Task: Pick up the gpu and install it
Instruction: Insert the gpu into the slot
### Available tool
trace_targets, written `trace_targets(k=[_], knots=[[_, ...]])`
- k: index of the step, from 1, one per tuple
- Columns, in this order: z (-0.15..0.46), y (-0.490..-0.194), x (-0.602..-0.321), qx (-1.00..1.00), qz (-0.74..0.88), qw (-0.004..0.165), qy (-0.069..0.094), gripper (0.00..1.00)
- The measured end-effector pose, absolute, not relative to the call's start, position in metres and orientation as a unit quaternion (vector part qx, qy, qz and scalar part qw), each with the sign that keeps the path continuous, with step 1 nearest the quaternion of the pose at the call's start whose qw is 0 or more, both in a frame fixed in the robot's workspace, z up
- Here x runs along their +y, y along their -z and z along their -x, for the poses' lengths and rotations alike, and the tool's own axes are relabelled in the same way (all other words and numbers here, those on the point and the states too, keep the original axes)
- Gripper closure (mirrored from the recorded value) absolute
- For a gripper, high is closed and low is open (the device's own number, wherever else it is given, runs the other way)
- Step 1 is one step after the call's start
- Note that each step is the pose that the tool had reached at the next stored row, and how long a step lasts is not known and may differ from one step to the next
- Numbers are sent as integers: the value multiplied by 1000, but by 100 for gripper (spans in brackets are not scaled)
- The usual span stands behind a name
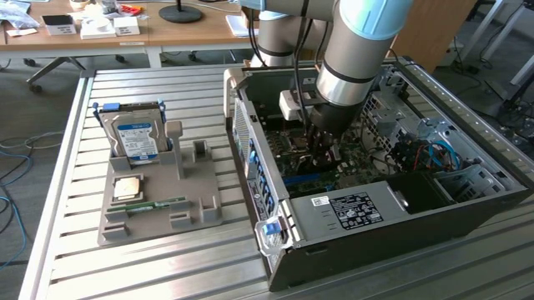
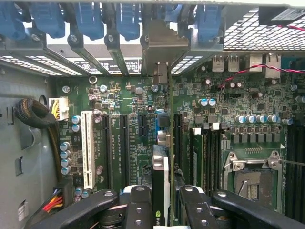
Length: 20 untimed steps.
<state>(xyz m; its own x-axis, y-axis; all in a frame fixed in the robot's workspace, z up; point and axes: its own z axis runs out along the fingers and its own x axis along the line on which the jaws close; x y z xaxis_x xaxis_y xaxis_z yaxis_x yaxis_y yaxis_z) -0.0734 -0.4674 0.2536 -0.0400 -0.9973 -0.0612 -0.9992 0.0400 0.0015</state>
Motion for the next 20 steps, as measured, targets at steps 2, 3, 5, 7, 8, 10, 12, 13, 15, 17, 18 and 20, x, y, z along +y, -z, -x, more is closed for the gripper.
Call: trace_targets(k=[2,3,5,7,8,10,12,13,15,17,18,20], knots=[[73,-253,-468,721,692,22,-22,73],[74,-253,-468,721,692,22,-22,73],[73,-253,-468,721,692,22,-22,73],[73,-252,-468,721,693,22,-22,73],[73,-252,-468,721,693,21,-22,73],[74,-250,-468,721,693,21,-21,73],[74,-250,-468,721,692,21,-21,73],[74,-250,-468,721,692,21,-21,73],[74,-250,-468,721,693,21,-21,73],[74,-250,-468,721,692,21,-21,73],[74,-249,-468,721,692,21,-21,73],[74,-249,-468,721,692,21,-21,73]])
